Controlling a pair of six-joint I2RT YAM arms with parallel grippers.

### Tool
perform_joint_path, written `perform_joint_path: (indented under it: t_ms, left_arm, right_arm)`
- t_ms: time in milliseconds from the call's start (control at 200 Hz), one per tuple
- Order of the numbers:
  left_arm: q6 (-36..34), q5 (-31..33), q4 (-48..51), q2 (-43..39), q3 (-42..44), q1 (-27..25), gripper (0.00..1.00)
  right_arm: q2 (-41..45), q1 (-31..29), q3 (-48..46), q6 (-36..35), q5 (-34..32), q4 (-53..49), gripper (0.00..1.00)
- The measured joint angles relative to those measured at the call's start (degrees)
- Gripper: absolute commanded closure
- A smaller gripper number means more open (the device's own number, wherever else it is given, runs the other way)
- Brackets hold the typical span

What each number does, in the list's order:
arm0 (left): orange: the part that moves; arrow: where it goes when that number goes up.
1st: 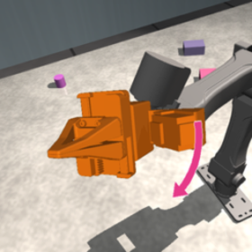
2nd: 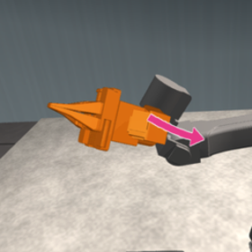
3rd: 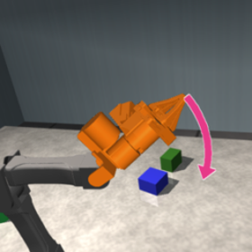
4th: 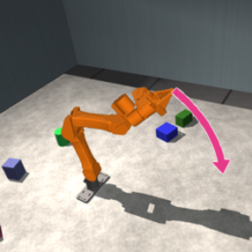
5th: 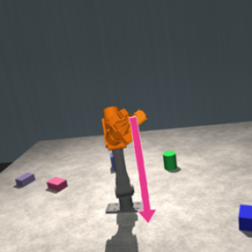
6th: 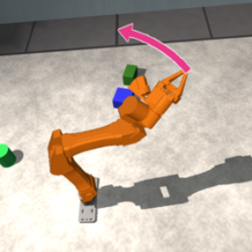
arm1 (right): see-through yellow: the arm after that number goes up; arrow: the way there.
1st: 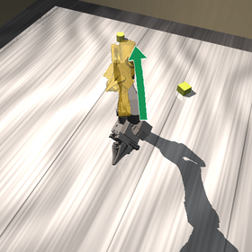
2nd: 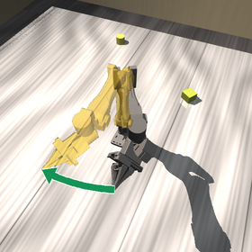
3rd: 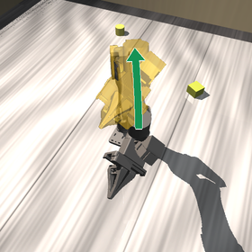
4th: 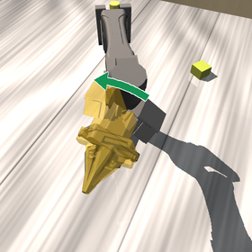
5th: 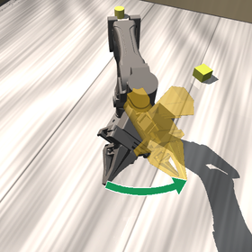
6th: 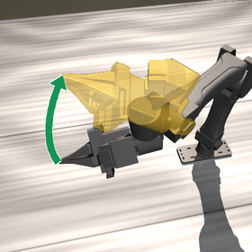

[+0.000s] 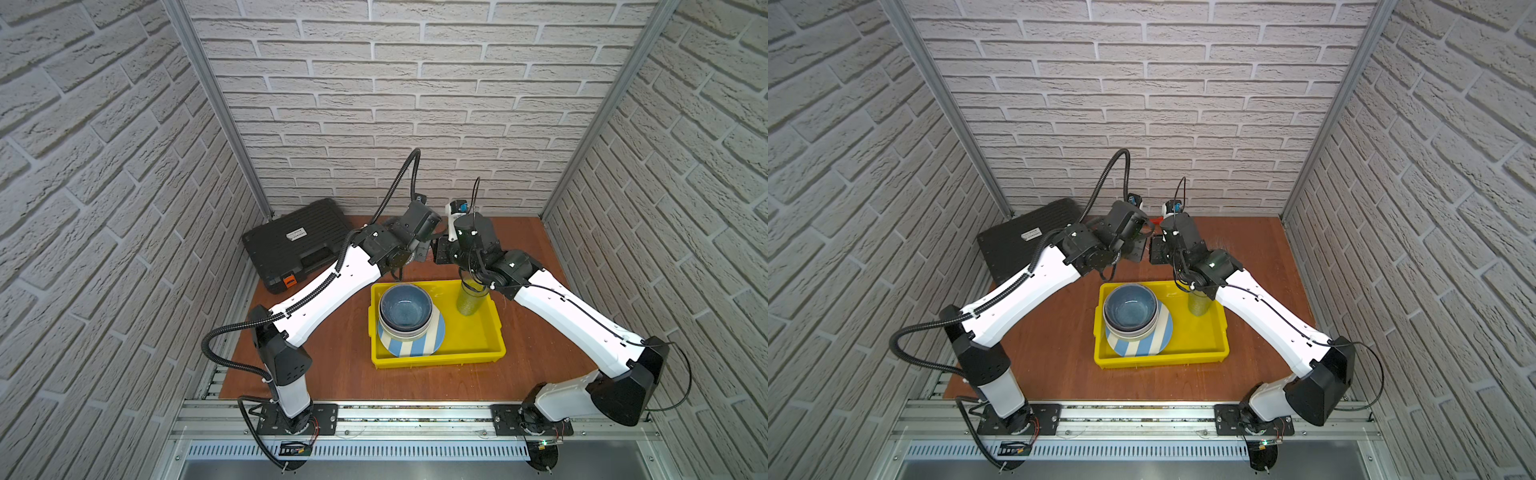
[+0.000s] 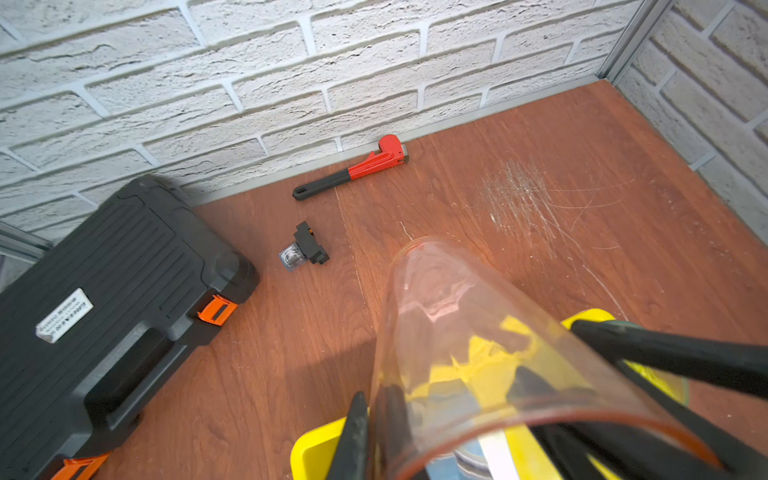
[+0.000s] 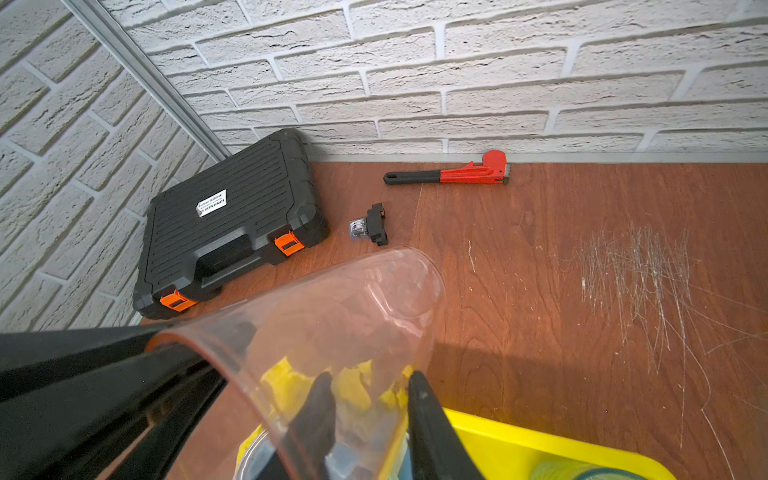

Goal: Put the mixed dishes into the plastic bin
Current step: 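Carry the pink cup over the bin while the right gripper reaches toward it, then grip the pink cup with the right gripper while the left gripper opens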

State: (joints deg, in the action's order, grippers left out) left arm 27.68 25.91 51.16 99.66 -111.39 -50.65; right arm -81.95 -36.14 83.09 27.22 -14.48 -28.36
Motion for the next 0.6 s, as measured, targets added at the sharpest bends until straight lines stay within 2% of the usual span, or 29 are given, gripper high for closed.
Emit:
perform_joint_path:
  t_ms: [150,285,600]
  left_arm:
    - [0.5,-0.7,-2.6,-1.9,3.9,0.0,1.0]
    - [1.1,-1.2,-4.1,-3.7,6.3,0.0,0.95]
    - [2.6,-3.5,-6.3,-5.0,9.2,0.0,0.87]
  right_arm:
    - [0.0,-0.3,-0.3,0.0,-0.3,-0.5,0.82]
    - [0.0,-0.8,-0.3,0.0,-0.3,-0.7,0.86]
    - [0.6,-0.7,-1.9,0.0,-0.5,-0.7,0.92]
